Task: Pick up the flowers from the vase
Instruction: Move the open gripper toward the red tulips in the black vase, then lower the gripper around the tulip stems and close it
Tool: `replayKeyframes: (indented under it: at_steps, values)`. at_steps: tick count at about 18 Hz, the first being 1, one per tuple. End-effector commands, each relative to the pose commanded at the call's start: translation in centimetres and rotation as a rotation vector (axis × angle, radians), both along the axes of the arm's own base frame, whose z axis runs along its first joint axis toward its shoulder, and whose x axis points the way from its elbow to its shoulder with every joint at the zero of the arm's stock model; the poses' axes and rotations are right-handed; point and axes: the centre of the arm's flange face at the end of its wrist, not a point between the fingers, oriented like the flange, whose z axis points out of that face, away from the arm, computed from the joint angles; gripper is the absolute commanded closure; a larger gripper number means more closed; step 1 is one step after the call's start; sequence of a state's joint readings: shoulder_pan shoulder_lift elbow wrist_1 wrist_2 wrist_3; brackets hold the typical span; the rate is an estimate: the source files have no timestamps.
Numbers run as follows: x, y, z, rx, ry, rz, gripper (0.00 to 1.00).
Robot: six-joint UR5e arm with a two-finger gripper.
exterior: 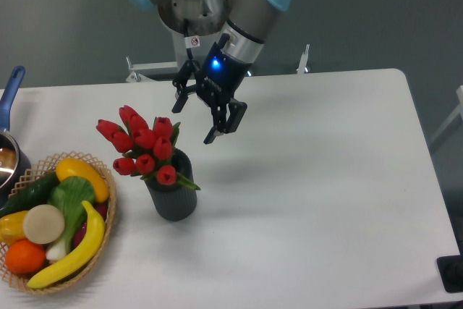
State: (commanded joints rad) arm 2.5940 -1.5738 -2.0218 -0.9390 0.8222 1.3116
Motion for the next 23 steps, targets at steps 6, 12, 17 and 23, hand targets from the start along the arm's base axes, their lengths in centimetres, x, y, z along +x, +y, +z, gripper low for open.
replayKeyframes:
  at_steps: [6, 12, 17, 23]
  values:
    - [-0.6, 0.9, -0.5, -0.001, -0.006, -0.002, 0.0]
    - [0.9, 3.0, -1.7, 0.002, -0.033, -0.052, 0.0]
    - [1.0, 3.8, -2.6, 0.032, -0.098, -0.057, 0.0]
    - [0.9, 4.5, -3.0, 0.079, -0.144, -0.071, 0.0]
